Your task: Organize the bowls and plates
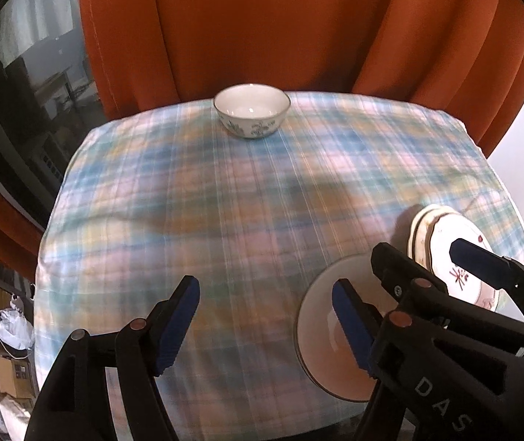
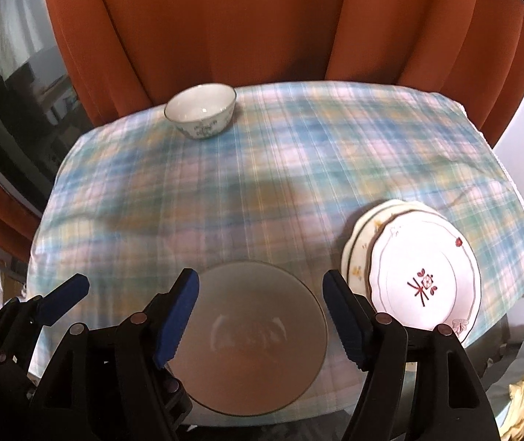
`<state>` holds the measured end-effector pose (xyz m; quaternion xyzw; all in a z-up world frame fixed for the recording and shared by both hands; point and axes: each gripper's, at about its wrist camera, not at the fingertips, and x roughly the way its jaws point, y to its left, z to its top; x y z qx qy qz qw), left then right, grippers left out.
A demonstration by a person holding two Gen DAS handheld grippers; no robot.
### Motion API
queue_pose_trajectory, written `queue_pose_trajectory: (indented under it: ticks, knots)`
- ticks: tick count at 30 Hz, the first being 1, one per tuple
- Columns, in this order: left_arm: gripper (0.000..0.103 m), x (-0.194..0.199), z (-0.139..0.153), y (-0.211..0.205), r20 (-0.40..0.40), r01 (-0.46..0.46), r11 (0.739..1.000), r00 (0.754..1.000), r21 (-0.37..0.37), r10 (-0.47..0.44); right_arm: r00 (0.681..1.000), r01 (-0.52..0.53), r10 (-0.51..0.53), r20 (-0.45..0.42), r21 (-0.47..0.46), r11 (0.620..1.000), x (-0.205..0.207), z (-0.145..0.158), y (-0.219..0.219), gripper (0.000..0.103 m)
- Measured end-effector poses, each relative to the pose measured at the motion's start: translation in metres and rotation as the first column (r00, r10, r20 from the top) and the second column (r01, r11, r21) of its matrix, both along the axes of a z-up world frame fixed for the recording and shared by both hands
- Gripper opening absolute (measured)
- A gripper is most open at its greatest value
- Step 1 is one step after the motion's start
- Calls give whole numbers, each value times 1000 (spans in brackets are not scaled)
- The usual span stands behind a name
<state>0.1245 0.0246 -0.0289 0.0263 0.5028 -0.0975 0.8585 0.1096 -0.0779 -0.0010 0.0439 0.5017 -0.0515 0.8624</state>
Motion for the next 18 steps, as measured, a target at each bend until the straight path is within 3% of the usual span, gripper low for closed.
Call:
queue_pose_trajectory:
  ticks: [18]
  knots:
    - [77,81,31,10,90,-120,992,989,25,118,990,-107,105,97,18,994,85,32,17,74]
